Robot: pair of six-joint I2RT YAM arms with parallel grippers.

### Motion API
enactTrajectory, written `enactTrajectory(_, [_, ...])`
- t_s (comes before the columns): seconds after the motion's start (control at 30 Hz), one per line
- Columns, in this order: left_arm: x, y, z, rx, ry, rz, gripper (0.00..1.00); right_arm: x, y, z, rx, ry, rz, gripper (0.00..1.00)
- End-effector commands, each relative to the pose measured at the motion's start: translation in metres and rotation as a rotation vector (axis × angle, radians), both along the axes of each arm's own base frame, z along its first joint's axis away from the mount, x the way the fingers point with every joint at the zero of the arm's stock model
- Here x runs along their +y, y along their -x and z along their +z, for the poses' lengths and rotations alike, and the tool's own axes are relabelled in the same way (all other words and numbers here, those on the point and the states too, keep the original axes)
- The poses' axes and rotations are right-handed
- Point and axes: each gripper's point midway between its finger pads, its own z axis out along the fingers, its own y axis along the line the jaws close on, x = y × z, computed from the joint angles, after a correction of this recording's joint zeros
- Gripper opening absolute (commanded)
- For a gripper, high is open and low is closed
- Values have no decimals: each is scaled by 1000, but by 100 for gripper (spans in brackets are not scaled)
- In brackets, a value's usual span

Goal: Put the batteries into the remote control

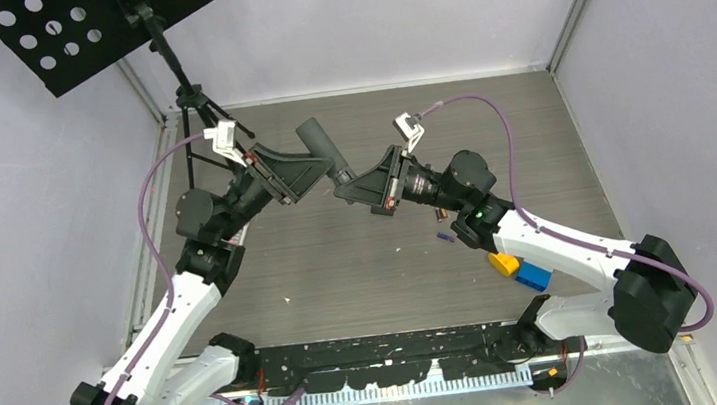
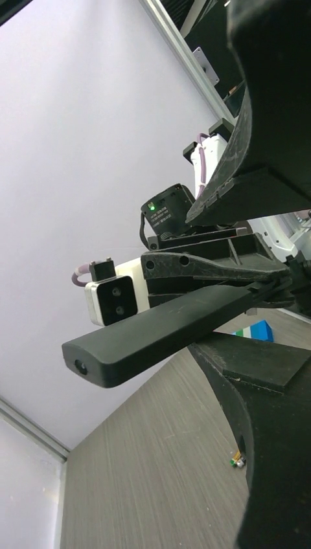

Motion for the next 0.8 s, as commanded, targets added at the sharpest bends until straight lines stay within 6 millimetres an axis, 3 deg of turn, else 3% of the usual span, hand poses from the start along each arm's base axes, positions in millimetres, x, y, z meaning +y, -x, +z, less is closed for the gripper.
enactTrajectory(0.0, [0,0,20,-67,49,-2,62,-7,18,27,-44,-79,52,0])
enactTrajectory(0.13, [-4,-6,13,-35,44,-13,55,-6,20,24,-45,-75,76,0])
enactTrajectory(0.27, [-2,-7,9,-28,45,-1,34,-6,20,21,-41,-70,75,0])
enactTrajectory(0.4, [2,-10,6,-22,42,24,27,-4,21,15,-26,-50,85,0])
enactTrajectory(0.47, [2,-11,4,-30,37,25,6,-4,22,10,-14,-32,88,1])
enactTrajectory(0.5, [1,-11,3,-36,31,21,0,-4,22,8,-8,-22,89,12])
enactTrajectory(0.57, [0,-13,-3,-54,1,23,0,-5,16,0,15,18,62,51])
enactTrajectory(0.6, [0,-15,-8,-57,-25,35,0,-7,11,-7,34,49,35,65])
enactTrajectory(0.63, [2,-20,-18,-53,-64,58,0,-12,3,-16,58,95,-19,73])
enactTrajectory(0.77, [8,-29,-44,-67,-184,128,0,-40,-19,-50,129,283,-221,79])
